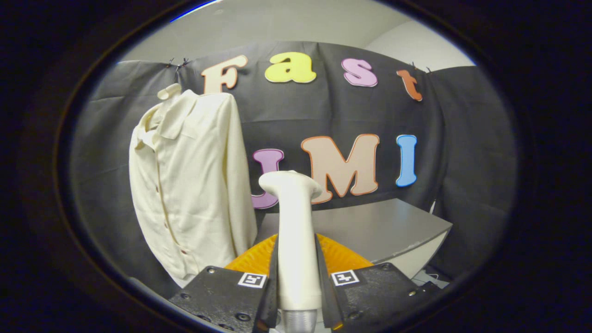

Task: Iron the clothes twice with a garment steamer, once on the left side and once on the right side.

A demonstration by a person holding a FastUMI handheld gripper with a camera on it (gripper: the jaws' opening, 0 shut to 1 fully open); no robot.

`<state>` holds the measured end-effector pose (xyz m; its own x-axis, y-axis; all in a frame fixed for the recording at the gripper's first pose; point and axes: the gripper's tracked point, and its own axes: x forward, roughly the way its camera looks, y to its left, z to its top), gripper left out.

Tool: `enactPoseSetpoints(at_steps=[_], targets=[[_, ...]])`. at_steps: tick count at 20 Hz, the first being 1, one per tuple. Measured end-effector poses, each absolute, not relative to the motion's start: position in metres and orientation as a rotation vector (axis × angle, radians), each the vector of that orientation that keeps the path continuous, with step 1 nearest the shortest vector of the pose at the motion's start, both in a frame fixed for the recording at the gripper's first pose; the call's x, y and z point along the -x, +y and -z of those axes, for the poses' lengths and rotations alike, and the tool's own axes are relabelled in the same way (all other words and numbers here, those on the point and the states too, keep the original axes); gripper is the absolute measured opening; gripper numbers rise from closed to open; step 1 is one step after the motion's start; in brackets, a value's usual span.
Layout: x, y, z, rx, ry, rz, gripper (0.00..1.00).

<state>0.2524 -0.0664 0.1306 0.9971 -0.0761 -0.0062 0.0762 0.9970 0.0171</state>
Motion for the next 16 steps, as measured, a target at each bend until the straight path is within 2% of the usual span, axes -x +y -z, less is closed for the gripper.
enactPoseSetpoints(at_steps=[7, 16], targets=[[-0.182, 0.048, -0.142, -0.067, -0.063, 0.116, 0.37], [-0.179, 0.186, -0.134, -0.009, -0.036, 0.008, 0.37]])
